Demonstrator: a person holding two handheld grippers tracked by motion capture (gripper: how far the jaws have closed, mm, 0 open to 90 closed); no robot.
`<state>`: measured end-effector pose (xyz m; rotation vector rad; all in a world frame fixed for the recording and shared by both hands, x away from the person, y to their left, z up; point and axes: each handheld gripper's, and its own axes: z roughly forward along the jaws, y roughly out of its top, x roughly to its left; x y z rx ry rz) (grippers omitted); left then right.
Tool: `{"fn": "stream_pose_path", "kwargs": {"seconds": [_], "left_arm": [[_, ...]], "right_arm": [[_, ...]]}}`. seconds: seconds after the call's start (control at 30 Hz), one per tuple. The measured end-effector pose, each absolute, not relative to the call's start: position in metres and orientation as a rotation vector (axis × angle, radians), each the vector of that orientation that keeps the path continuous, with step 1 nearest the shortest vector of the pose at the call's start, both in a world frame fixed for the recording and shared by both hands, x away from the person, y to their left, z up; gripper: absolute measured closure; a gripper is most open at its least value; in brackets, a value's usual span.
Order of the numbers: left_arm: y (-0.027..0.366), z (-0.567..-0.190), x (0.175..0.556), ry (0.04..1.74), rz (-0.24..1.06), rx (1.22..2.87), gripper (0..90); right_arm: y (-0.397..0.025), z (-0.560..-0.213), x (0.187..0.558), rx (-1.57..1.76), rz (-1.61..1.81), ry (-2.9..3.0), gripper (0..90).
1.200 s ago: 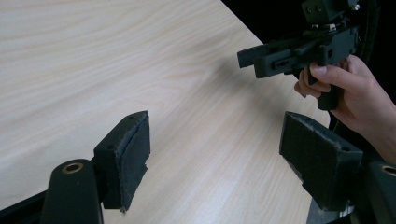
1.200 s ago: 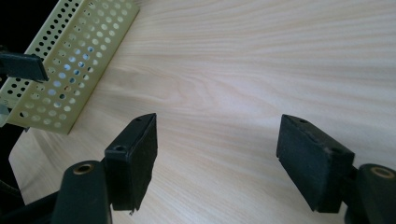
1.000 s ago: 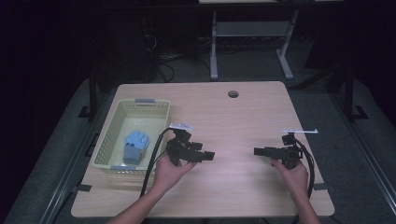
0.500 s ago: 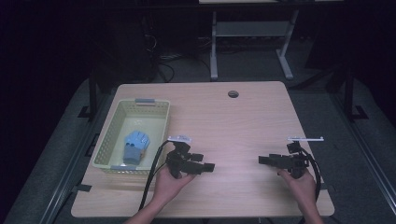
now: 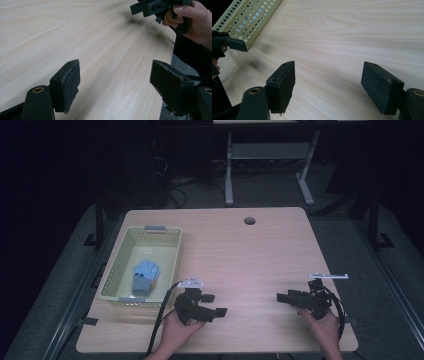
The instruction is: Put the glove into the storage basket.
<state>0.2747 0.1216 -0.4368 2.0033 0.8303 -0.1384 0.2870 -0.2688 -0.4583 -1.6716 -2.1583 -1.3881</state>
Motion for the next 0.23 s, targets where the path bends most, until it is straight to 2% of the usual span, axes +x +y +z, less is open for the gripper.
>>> {"fn": "stream_pose_path", "kwargs": {"seconds": [0.23], "left_arm": [[0.1292, -0.4425, 0.2651, 0.800, -0.160, 1.994, 24.0]], "right_arm": [[-0.2661, -0.4659, 0.2772, -1.627, -1.422, -2.157, 26.1]]}}
